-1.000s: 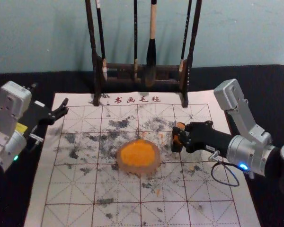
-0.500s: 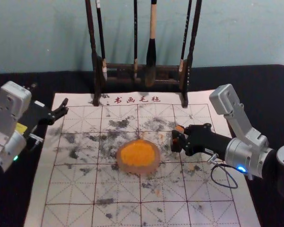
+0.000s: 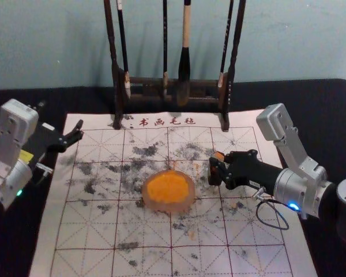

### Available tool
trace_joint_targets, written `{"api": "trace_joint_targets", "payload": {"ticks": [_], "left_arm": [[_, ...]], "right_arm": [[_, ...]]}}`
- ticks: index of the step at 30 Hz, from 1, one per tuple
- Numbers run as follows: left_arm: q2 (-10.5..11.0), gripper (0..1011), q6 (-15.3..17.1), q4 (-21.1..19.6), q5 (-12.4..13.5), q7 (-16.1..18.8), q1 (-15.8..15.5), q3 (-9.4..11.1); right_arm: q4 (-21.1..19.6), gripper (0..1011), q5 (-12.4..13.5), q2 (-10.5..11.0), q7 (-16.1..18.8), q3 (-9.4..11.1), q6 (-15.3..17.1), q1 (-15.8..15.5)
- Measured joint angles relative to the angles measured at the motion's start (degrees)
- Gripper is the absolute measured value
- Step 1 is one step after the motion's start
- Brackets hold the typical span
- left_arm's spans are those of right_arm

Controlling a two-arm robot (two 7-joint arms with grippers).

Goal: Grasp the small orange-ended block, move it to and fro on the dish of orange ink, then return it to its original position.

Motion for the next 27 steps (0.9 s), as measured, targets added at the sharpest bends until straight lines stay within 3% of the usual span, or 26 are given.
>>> {"api": "trace_joint_targets", "payload": {"ticks": [27], "left_arm": [[0.0, 1001, 0.0, 0.0, 0.0, 0.0, 0.0, 0.0]], "right_arm": [[0.8, 111, -1.8, -0.4, 0.5, 0.0, -1.4, -0.3]]}}
